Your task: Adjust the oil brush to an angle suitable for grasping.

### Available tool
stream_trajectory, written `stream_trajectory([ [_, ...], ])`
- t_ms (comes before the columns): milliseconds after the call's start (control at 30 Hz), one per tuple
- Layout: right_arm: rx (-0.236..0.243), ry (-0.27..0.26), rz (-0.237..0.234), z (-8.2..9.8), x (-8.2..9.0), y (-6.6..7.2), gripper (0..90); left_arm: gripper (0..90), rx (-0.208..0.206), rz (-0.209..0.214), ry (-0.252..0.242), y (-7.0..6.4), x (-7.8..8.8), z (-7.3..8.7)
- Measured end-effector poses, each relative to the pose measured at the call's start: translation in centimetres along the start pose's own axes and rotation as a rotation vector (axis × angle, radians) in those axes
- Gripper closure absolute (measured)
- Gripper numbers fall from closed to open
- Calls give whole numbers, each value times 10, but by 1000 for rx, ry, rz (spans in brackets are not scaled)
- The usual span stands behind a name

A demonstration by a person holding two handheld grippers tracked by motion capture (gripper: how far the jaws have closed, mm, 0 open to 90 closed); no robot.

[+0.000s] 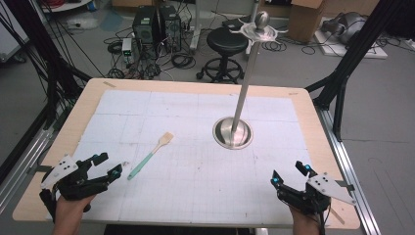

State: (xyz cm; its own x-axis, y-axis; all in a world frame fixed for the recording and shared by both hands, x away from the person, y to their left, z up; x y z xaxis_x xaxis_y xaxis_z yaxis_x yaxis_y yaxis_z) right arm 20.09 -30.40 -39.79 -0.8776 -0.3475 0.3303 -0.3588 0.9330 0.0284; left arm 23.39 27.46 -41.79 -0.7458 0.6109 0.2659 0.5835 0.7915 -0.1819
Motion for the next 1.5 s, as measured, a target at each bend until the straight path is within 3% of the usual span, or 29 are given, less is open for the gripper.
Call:
stream_trajectory([
  [167, -11, 6, -2, 2, 0, -3, 169, 235, 29, -17, -18, 2, -1, -1],
  [267, -17, 5, -1, 3, 1, -4, 169, 180, 47, -28, -9, 2, -2, 0],
  [333, -30, 3, 0, 3, 2, -4, 169, 174, 54, -66, 9, 2, -5, 1],
  [400, -33, -4, 4, 3, 3, -4, 169, 192, 48, -59, 15, 3, -6, 0],
  [467, -26, 0, 8, 2, 4, -4, 169, 389, 16, 33, 59, 8, -12, -5],
  [500, -24, 1, 11, 2, 4, -5, 169, 493, 3, 44, 84, 9, -15, -7],
  [533, -25, 4, 9, 2, 3, -5, 169, 586, 3, 44, 84, 9, -15, -7],
  [567, -26, 3, 9, 2, 3, -6, 169, 684, -21, 18, 118, 9, -22, -9],
  [633, -34, 2, 11, 2, 4, -7, 169, 797, -9, 3, 116, 11, -32, -12],
  [733, -35, 5, 10, 2, 3, -6, 169, 874, -12, -25, 116, 14, -43, -17],
  [767, -32, 10, 9, 3, 3, -6, 169, 881, -12, -48, 135, 18, -58, -21],
  [900, -35, 15, 8, 3, 2, -6, 169, 889, -1, -82, 249, 26, -93, -23],
  [933, -35, 15, 8, 3, 2, -6, 169, 889, -1, -82, 249, 26, -93, -23],
  [967, -32, 12, 10, 2, 3, -5, 169, 889, -7, -98, 286, 29, -107, -21],
  [1000, -28, 13, 10, 2, 3, -5, 170, 889, 4, -98, 292, 30, -113, -20],
  [1100, -25, 18, 9, 3, 1, -6, 169, 889, -33, -98, 367, 29, -129, -17],
  [1167, -28, 23, 5, 3, 0, -7, 170, 887, -54, -89, 375, 26, -137, -18],
  [1233, -29, 23, 3, 3, 0, -7, 169, 871, -49, -88, 376, 26, -141, -18],
  [1267, -25, 24, 2, 3, -1, -7, 169, 862, -53, -93, 421, 26, -150, -17],
  [1300, -23, 24, 0, 3, -1, -7, 170, 853, -68, -93, 435, 25, -153, -17],
  [1500, -25, 27, 1, 3, 0, -6, 170, 858, -84, -68, 466, 18, -165, -11],
])
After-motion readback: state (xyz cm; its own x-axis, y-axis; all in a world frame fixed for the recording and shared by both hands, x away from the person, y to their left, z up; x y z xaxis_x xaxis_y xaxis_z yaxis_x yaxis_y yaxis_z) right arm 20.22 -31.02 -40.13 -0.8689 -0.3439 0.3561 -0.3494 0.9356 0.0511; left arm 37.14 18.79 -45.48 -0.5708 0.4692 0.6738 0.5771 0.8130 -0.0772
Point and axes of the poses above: each handheld gripper's, and its own axes: x roughly backward along the jaws, z roughly out of its underside, y roughly to its left, the point moved 1 cm from there along -x, roughly forward along the jaws, and after that the axes turned 4 degrees about y, right-handed, at the moved point
